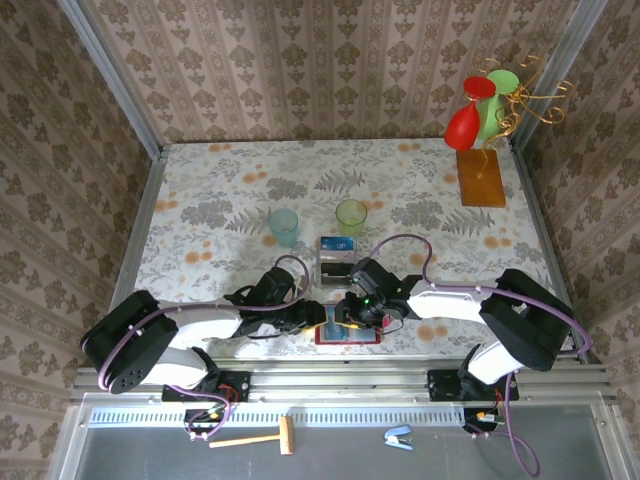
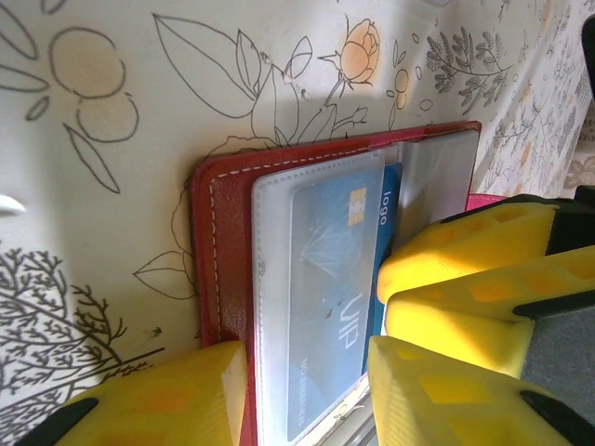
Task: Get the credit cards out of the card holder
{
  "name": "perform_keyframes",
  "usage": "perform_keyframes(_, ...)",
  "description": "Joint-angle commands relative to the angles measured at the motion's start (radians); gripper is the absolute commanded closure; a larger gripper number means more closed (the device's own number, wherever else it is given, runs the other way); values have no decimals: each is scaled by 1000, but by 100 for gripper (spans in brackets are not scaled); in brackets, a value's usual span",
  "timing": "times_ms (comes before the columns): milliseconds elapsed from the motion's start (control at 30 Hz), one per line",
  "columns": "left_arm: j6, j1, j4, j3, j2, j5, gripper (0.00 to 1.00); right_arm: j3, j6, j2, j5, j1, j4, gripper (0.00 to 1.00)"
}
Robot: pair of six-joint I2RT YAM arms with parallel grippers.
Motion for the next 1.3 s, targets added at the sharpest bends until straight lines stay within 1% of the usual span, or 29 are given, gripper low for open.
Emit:
perform_keyframes(0,20,10,-3,-19,15,7,60,32,-34,14,34,9,-82,73)
perform_keyframes(200,19,14,-4,-28,12,7,60,60,-70,1,74,8,-158,73)
perform_keyframes(433,20,25,-21,-29,-12,4,60,67,-63,-24,50,8,-145,73)
perform_keyframes(667,69,35,-153,34,-87,-14,60,64,-61,-73,54,4,-144,72)
perform_keyframes(767,67,33,-171,53,-106,-18,60,56,-62,-77,47,-4,-138,72)
perform_keyframes(900,54,17,-154,69,-97,-22,62,43,-61,-81,37,-15,-120,72)
perform_keyframes(1100,21,-20,-69,81,-23,-21,66,17,-56,-76,17,-36,-84,73)
perform_keyframes(1267,7,-38,-19,77,35,-21,73,0,-56,-67,-6,-49,-58,73)
